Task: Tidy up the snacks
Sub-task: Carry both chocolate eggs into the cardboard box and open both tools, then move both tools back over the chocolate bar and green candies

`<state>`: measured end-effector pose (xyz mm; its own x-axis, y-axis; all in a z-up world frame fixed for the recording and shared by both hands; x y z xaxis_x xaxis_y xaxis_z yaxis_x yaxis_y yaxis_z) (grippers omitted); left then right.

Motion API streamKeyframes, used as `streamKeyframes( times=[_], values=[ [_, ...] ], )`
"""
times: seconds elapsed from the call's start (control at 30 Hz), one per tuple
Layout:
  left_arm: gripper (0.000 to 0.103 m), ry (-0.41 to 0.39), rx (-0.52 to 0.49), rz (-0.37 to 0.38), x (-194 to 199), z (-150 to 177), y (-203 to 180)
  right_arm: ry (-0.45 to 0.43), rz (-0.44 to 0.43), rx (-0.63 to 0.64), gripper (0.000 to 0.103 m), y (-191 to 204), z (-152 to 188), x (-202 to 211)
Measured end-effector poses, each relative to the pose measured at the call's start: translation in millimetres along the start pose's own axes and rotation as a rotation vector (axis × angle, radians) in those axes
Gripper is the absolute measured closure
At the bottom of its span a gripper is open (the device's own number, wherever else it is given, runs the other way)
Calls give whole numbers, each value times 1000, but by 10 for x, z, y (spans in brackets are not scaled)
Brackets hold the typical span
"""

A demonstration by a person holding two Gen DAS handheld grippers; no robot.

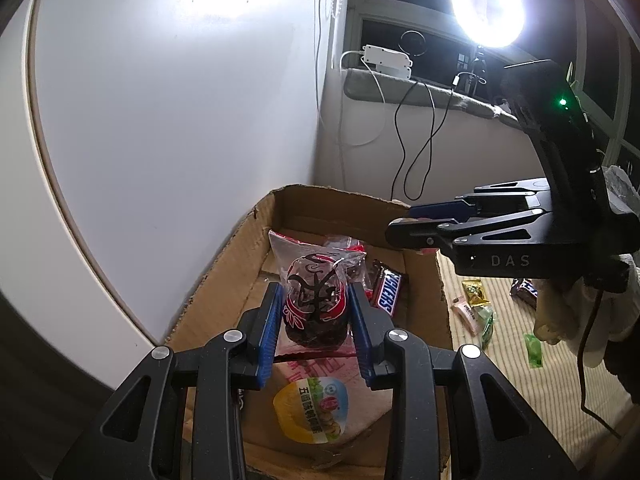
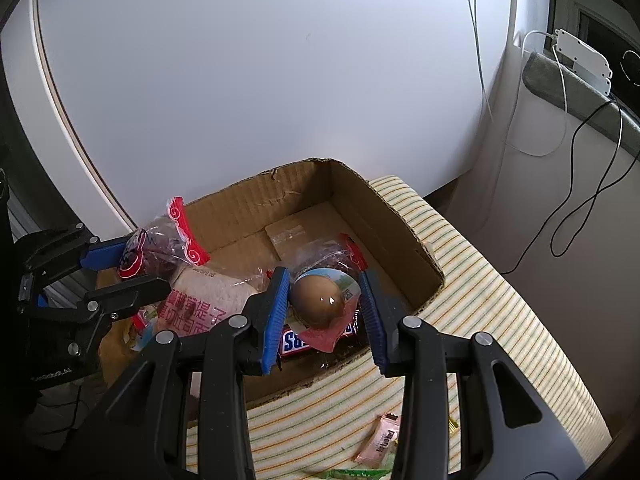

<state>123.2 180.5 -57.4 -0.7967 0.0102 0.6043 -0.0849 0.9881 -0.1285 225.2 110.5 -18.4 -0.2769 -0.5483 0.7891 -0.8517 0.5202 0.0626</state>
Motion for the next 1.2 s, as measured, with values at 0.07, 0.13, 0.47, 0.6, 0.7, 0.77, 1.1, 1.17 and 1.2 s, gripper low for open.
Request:
streamKeyframes(
  times=[0.07,0.13,0.47,0.6,0.7,0.77,1.1,1.17,1.2],
  values=[
    [71,2,-2,-2,-9,-5,-10,4,-3,2,65,7,-5,-20],
    [70,3,-5,-5,-13,-8,-20,4,-3,4,65,13,-12,-27],
    [58,-7,-16,-24,12,-5,-9,-5,27,9,41,12,-44,-8],
    [44,-11,-20,-32,36,10,-4,-31,36,-8,23,-24,-64,59],
    [36,-14,-22,-38,50,12,-12,-43,45,-11,15,-40,-79,107],
    [36,-16,-28,-38,71,15,-31,-49,50,-8,14,-40,-83,149],
    [33,-34,-45,-41,216,-4,-176,-65,68,-10,13,-63,13,357],
    [33,-39,-50,-40,253,-9,-212,-71,75,-8,13,-65,31,422],
    [33,-43,-53,-38,279,-9,-236,-74,78,-9,13,-71,42,452]
  ],
)
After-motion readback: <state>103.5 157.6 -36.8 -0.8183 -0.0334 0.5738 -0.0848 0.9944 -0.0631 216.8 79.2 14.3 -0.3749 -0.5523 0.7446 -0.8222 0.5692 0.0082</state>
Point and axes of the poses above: each gripper's, at about its wrist camera, not at the fingertips, and x roughly against the way its jaws point, y to its left, z to its underside, the point moved 5 cm from there along -x, roughly the way its jaws point, and after that the axes turned 4 degrees about z, right-handed, at the moved point
